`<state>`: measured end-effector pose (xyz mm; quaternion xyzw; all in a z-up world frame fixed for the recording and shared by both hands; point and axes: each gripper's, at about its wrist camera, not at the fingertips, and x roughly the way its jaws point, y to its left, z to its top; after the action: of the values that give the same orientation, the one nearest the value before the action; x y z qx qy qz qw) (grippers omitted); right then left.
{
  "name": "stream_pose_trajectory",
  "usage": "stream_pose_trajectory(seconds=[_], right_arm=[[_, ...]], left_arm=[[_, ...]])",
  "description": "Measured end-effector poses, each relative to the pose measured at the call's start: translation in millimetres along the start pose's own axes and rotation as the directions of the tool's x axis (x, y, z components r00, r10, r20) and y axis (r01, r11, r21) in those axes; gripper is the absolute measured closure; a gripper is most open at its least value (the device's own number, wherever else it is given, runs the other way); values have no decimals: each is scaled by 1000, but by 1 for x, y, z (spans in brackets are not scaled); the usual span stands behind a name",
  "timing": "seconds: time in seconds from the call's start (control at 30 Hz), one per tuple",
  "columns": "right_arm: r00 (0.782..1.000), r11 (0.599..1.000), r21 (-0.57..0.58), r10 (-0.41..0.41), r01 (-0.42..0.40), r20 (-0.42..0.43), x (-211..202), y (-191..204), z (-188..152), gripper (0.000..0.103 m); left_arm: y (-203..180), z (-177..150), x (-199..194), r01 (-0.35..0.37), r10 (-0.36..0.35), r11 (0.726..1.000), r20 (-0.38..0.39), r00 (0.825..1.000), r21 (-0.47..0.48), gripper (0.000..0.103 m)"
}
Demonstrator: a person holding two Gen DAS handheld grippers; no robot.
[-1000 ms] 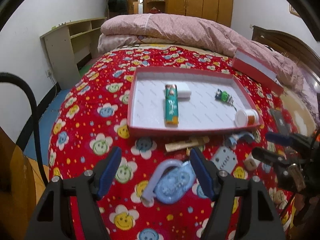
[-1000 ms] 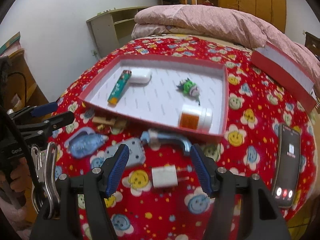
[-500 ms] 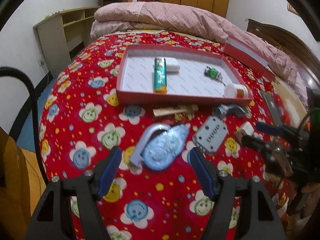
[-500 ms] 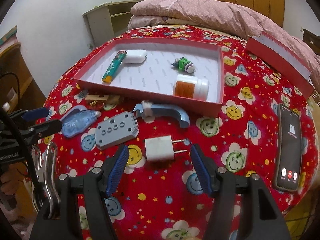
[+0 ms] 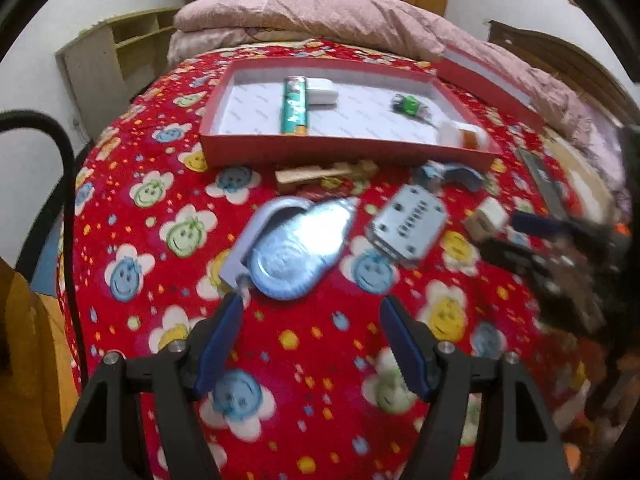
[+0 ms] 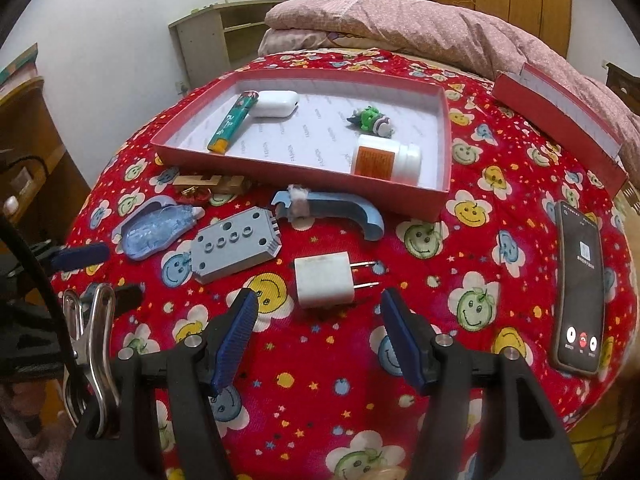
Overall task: Organize rigid objects
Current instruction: 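Move left tool to blue correction tape while right tool moves to white plug charger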
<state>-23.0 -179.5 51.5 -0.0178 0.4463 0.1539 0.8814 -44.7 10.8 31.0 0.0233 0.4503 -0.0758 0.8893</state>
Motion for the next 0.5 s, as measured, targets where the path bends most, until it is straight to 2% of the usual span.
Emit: stream_pose_trajectory(seconds=[0.1, 0.33, 0.4, 0.5], right_arm=[[1000, 1000, 1, 2, -2, -2, 1, 0, -1, 38], [1000, 1000, 13, 18, -17, -11, 9, -4, -4, 38], [1000, 1000, 16, 21, -21, -13, 10, -5, -5, 38], [1000, 1000, 16, 25, -25, -6, 11, -6, -7, 38]], left_arm=[[7, 7, 15, -12, 12, 999, -13, 1000, -43, 29], [17, 25, 24, 8, -1, 987, 40, 999, -162, 24], [15, 28, 26, 13, -5, 986, 50, 999, -167, 24], [6, 30, 30, -28, 35, 993, 55, 998, -115, 23]])
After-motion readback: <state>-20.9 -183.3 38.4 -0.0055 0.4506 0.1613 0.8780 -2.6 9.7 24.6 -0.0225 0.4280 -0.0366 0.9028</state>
